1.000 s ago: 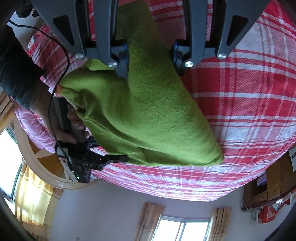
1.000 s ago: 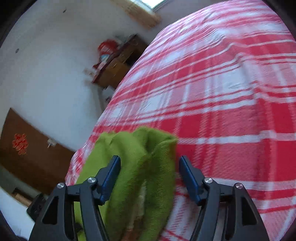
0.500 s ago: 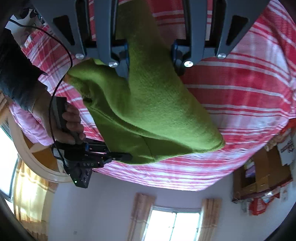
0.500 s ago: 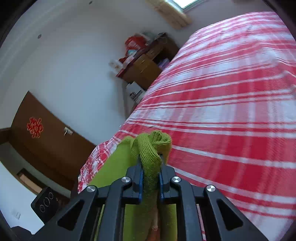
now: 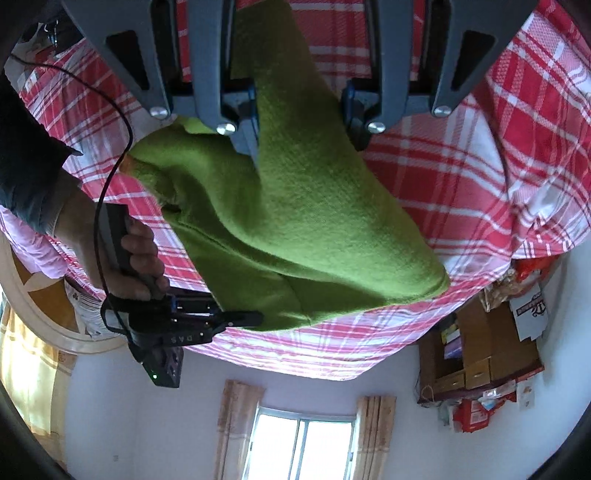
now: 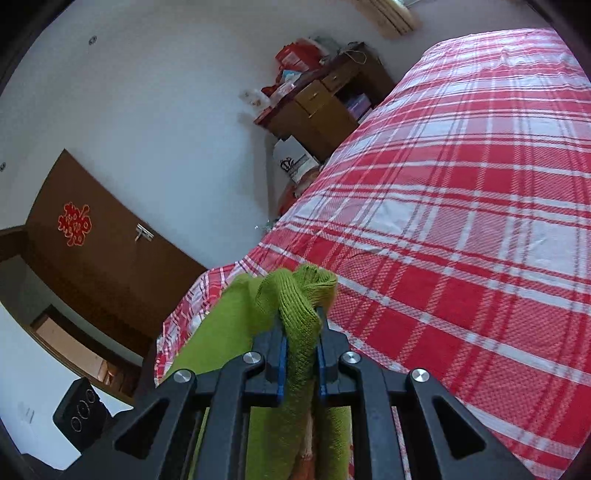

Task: Fold small clothes

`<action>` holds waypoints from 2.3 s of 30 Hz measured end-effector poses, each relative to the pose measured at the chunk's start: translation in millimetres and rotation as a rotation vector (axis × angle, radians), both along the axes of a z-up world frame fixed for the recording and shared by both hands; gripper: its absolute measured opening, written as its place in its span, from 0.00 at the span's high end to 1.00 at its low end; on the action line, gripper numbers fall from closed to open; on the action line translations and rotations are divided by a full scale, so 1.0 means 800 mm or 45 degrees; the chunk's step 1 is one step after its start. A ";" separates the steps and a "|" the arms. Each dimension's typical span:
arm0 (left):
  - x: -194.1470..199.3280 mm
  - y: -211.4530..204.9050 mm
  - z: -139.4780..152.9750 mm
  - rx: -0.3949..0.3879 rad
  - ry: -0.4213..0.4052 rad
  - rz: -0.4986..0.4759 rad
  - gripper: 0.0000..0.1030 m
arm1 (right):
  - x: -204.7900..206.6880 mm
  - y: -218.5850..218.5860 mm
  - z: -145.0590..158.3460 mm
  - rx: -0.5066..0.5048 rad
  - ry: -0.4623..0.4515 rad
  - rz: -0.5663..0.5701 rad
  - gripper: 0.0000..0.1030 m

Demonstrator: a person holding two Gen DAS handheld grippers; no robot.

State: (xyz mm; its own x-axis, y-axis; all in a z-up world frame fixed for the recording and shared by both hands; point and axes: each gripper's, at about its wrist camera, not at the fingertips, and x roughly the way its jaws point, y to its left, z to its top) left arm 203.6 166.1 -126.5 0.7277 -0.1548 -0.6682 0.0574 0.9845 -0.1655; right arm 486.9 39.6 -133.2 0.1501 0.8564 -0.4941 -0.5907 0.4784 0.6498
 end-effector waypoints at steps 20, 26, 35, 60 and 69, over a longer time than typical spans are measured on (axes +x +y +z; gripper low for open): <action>-0.001 0.004 -0.012 -0.044 0.082 0.038 0.53 | 0.014 -0.001 -0.027 -0.039 0.052 -0.047 0.89; -0.006 0.005 -0.008 0.000 0.081 0.076 0.38 | 0.016 -0.004 -0.041 -0.076 0.068 -0.081 0.88; -0.022 0.014 0.025 0.033 -0.047 0.148 0.25 | 0.005 -0.007 -0.031 -0.154 -0.006 -0.144 0.73; -0.050 0.048 0.043 0.060 -0.094 0.402 0.01 | -0.255 -0.021 0.051 -0.376 -0.529 -0.197 0.48; -0.089 0.028 0.116 0.110 -0.298 0.360 0.01 | -0.325 -0.045 0.128 -0.275 -0.722 -0.317 0.40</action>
